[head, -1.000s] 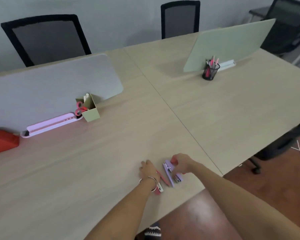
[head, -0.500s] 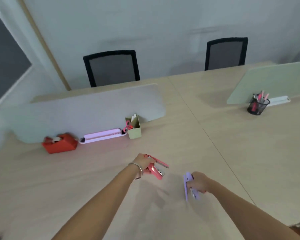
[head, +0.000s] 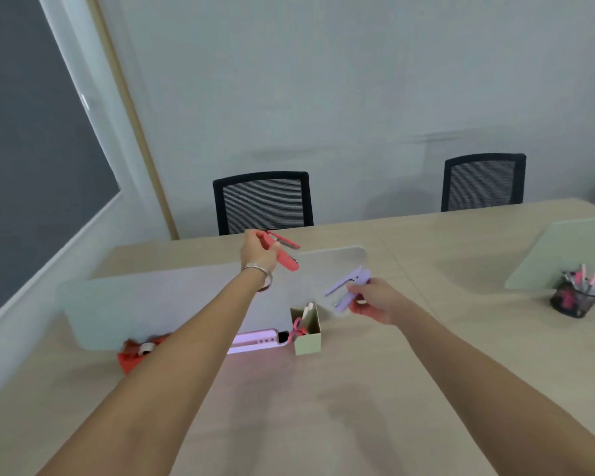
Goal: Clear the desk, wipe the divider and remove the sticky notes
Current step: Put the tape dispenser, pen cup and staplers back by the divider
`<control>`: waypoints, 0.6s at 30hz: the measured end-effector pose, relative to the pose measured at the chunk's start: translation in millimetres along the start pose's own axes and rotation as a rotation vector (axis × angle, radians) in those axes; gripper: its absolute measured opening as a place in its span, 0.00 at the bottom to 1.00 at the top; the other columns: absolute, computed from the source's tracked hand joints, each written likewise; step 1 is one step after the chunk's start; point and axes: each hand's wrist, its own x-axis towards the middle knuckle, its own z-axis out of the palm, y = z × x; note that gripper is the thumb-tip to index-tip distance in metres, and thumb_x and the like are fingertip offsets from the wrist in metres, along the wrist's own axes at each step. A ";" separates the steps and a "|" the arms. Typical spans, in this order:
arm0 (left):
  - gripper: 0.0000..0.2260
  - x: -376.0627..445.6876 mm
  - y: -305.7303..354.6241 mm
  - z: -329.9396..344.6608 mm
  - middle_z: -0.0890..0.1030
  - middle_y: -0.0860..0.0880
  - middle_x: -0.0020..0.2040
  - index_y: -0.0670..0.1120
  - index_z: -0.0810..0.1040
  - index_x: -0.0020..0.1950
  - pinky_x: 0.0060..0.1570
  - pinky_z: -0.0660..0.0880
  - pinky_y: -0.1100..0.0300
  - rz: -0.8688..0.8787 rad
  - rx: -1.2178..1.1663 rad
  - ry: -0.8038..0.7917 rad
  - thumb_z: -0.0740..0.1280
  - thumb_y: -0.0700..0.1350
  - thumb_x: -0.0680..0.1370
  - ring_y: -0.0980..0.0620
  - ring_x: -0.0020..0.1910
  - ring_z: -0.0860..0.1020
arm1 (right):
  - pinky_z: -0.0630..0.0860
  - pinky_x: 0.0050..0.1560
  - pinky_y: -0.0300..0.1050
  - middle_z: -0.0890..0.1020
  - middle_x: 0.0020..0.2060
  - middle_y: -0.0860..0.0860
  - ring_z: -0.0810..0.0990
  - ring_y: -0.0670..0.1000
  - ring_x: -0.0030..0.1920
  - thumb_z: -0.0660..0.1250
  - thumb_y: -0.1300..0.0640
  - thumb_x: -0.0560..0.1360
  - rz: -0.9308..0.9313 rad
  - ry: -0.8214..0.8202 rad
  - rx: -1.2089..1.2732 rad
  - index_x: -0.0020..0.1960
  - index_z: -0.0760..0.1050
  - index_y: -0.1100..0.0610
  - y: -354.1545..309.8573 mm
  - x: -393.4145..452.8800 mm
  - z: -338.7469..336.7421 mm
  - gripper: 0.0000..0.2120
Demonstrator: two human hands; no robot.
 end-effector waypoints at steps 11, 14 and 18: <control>0.10 35.9 -25.0 43.0 0.78 0.49 0.43 0.45 0.74 0.53 0.41 0.70 0.60 0.286 0.408 -0.097 0.67 0.37 0.73 0.48 0.42 0.75 | 0.82 0.42 0.49 0.80 0.47 0.60 0.81 0.56 0.44 0.61 0.61 0.77 -0.179 0.482 -0.007 0.54 0.70 0.65 -30.7 88.7 48.2 0.08; 0.09 38.4 -35.5 44.5 0.83 0.47 0.45 0.47 0.77 0.51 0.43 0.76 0.58 0.292 0.408 -0.119 0.67 0.40 0.72 0.46 0.43 0.79 | 0.82 0.48 0.58 0.81 0.49 0.59 0.83 0.60 0.47 0.64 0.59 0.76 -0.204 0.461 -0.109 0.49 0.68 0.58 -28.5 95.7 61.8 0.05; 0.08 41.9 -42.9 40.0 0.85 0.44 0.48 0.47 0.80 0.52 0.50 0.78 0.53 0.297 0.365 -0.143 0.64 0.40 0.75 0.45 0.49 0.82 | 0.82 0.46 0.61 0.79 0.44 0.58 0.82 0.63 0.47 0.65 0.60 0.76 -0.230 0.386 -0.227 0.50 0.70 0.58 -25.8 101.9 76.4 0.06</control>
